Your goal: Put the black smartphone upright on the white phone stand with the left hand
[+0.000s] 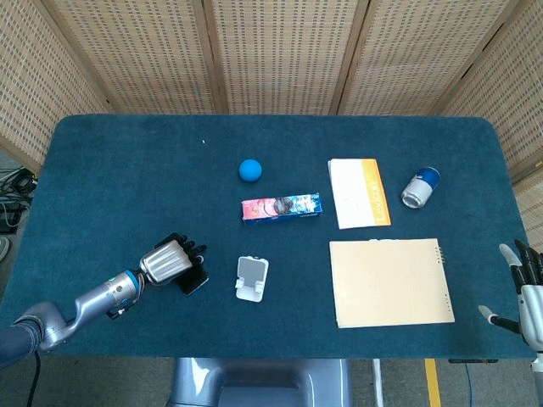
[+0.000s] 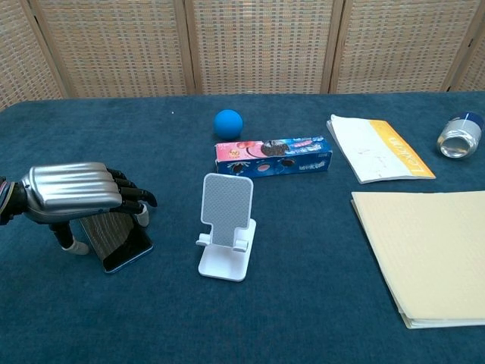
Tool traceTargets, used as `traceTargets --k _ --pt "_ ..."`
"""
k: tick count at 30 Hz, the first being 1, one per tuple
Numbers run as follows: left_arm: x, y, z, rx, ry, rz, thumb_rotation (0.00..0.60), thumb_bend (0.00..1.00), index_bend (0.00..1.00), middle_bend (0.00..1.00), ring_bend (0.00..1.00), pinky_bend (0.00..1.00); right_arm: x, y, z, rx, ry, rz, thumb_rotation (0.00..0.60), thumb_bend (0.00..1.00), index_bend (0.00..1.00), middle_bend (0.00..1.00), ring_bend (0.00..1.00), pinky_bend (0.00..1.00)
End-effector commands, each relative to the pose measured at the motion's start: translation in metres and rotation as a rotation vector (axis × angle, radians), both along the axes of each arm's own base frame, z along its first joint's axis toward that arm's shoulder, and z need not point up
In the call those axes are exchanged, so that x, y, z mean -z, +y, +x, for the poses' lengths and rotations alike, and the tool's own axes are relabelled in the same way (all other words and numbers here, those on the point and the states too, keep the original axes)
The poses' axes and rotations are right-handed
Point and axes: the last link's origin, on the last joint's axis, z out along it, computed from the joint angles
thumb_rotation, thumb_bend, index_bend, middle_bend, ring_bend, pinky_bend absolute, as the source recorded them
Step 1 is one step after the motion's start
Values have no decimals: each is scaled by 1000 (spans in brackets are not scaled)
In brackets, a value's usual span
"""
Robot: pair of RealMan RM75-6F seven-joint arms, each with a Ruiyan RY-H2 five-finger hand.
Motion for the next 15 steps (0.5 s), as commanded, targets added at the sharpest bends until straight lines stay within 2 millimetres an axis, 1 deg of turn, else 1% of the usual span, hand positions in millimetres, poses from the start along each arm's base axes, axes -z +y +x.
traceTargets --k 1,4,6,11,13,15 --pt "1 1 0 4 6 5 600 60 310 176 250 266 0 0 0 0 -2 2 600 0 93 0 0 0" --pt "3 2 -1 2 10 9 600 60 321 186 257 268 0 0 0 -1 -3 3 600 0 93 0 0 0" --pt "4 3 0 4 9 12 600 60 353 222 286 273 0 0 0 -1 -5 3 600 0 93 0 0 0" --pt "3 3 0 9 -8 17 600 72 555 418 465 329 -1 0 0 -4 -8 1 600 0 93 0 0 0" --pt "2 3 -2 9 -4 18 600 73 604 464 506 353 0 1 1 -5 -8 3 600 0 93 0 0 0" --pt "1 3 -2 15 -8 24 600 74 627 483 524 363 -1 1 1 -5 -7 3 600 0 93 0 0 0"
